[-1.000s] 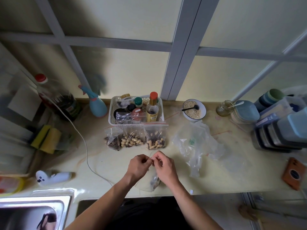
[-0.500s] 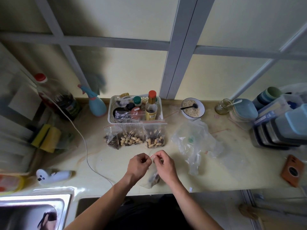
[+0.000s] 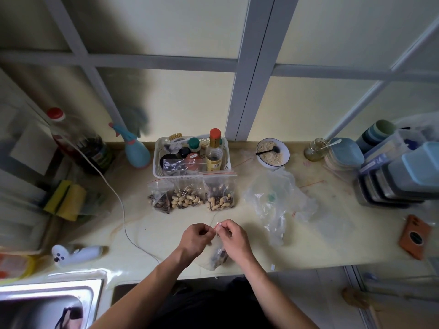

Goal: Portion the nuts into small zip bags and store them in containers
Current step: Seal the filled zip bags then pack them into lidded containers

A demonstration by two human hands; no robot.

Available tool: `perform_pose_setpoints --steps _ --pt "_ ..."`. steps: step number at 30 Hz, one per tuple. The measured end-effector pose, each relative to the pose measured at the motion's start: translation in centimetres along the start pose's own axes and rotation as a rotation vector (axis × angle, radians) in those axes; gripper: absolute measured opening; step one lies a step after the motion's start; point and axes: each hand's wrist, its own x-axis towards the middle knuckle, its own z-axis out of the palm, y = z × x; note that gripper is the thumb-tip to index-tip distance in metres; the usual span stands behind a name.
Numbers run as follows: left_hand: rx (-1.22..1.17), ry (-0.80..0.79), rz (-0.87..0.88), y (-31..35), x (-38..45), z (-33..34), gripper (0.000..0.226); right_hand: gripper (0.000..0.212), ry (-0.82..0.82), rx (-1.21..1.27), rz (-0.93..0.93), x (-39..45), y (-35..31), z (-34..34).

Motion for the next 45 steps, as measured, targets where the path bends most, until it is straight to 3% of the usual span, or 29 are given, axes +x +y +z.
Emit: perform_pose_setpoints --steps 4,14,19,24,31,40,45 --pt "-0.028 0.018 -0.011 -0.4 -0.2 0.0 0.014 0.018 -0.069 0.006 -0.003 0.2 0.3 -0.3" --pt "-0.106 -0.014 -0.109 0.4 0.2 0.0 0.019 0.008 0.065 0.01 -0.004 0.6 0.3 -0.9" --pt "-0.125 0.007 -0.046 0.3 0.1 -0.3 0.013 0.009 -0.033 0.065 -0.002 0.6 -0.1 -1.1" --pt "-0.056 0.022 -0.006 0.4 0.0 -0.3 0.015 0.012 -0.064 -0.067 -0.055 0.6 -0.5 -1.0" --pt "0.049 0.035 0.003 1.1 0.0 -0.2 0.015 0.01 0.066 -0.198 -0.189 0.3 -1.4 -0.8" --pt "0.109 0.051 0.039 0.8 -0.2 0.0 0.017 0.014 -0.042 -0.036 -0.102 0.0 -1.2 -1.8" --pt "0.113 -0.005 0.08 0.7 -0.2 -0.2 0.014 0.009 0.025 -0.036 -0.025 -0.1 -0.3 -0.9"
